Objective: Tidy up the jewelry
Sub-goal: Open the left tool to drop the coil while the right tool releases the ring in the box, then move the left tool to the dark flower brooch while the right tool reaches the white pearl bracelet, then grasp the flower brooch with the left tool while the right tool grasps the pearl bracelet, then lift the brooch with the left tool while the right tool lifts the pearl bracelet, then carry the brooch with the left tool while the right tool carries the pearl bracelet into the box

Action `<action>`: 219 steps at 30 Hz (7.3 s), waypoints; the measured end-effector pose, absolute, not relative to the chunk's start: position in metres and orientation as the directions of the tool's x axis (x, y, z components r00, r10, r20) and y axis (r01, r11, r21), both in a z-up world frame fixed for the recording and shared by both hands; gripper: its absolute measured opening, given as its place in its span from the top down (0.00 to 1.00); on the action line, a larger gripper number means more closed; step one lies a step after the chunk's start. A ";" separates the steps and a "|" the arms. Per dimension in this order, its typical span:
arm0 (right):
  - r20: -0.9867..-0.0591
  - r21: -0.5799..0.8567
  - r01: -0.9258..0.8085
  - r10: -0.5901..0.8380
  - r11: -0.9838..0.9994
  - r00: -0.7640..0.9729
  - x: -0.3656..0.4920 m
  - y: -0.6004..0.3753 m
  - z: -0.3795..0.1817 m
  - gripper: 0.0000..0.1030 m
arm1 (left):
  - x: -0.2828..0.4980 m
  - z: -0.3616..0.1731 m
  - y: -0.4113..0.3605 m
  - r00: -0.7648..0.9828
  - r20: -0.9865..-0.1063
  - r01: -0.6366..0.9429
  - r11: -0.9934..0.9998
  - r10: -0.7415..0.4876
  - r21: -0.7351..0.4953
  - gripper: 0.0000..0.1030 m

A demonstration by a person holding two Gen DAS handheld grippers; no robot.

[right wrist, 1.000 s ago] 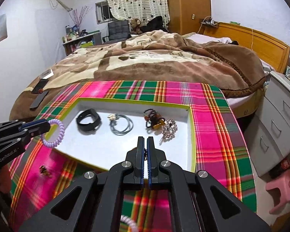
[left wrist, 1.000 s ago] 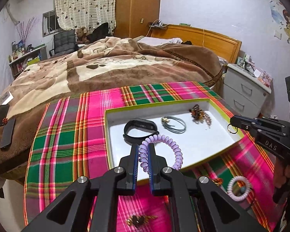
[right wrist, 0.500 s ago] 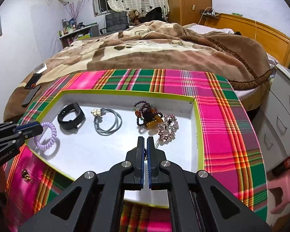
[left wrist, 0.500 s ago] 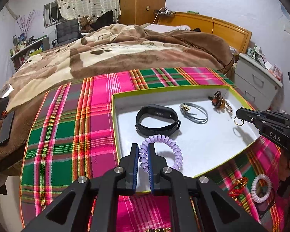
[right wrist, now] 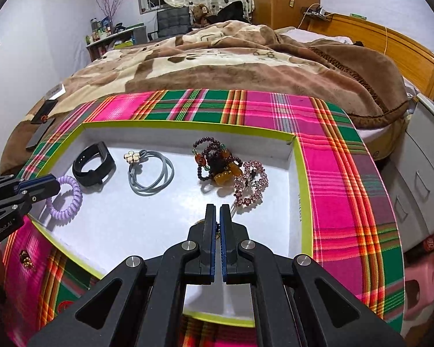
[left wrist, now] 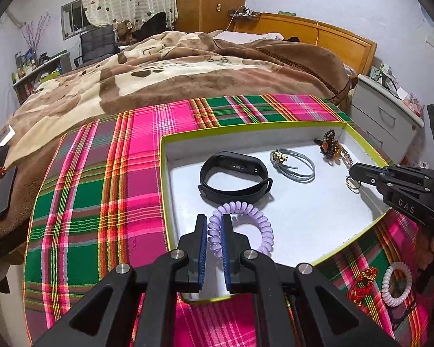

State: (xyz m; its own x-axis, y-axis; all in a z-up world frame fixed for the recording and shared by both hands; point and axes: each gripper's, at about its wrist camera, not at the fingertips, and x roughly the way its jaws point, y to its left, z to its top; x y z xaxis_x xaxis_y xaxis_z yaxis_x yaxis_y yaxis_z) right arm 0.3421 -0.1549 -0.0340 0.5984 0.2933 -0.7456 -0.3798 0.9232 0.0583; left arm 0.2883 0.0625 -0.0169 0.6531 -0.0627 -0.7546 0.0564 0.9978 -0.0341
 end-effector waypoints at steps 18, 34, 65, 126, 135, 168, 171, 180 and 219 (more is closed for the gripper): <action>-0.723 0.075 -0.379 0.312 0.922 0.617 0.321 -0.161 -0.020 0.83 | 0.278 -0.008 0.062 0.671 -0.738 0.059 0.997 -0.073 -0.045 0.91; -0.638 0.085 -0.387 0.349 0.918 0.686 0.215 -0.183 0.020 0.82 | 0.177 0.027 0.055 0.765 -0.639 0.045 0.997 -0.077 -0.067 0.91; -0.629 0.162 -0.364 0.380 0.917 0.678 0.106 -0.207 0.008 0.81 | 0.065 0.032 0.023 0.787 -0.601 0.120 0.990 -0.142 -0.076 0.91; -0.802 0.091 -0.408 0.309 0.909 0.511 0.212 -0.170 -0.036 0.87 | 0.177 -0.026 0.060 0.634 -0.770 -0.007 0.995 -0.072 -0.100 0.78; -0.752 0.139 -0.377 0.345 0.916 0.562 0.204 -0.182 -0.023 0.89 | 0.175 -0.027 0.058 0.632 -0.773 -0.004 0.997 -0.061 -0.082 0.87; -0.710 0.192 -0.376 0.392 0.907 0.585 0.182 -0.189 -0.011 0.89 | 0.150 -0.011 0.070 0.672 -0.733 0.004 0.990 -0.105 -0.139 0.84; -0.710 0.192 -0.377 0.393 0.906 0.584 0.182 -0.188 -0.011 0.89 | 0.154 -0.014 0.066 0.664 -0.739 0.021 0.991 -0.115 -0.135 0.79; -0.710 0.194 -0.374 0.393 0.907 0.585 0.182 -0.188 -0.012 0.89 | 0.169 -0.022 0.052 0.631 -0.774 0.031 0.999 -0.050 -0.039 0.73; -0.665 0.191 -0.385 0.407 0.903 0.626 0.194 -0.188 0.016 0.89 | 0.154 0.033 0.039 0.736 -0.657 0.120 0.987 -0.162 -0.109 0.81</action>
State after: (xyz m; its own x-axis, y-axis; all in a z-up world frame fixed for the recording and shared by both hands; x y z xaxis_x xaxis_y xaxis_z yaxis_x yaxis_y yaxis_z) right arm 0.1939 -0.1882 0.0164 0.6255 0.4074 -0.6654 -0.3846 0.9030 0.1913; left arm 0.1544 0.0386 0.0326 0.7359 -0.1618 -0.6575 0.1200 0.9868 -0.1086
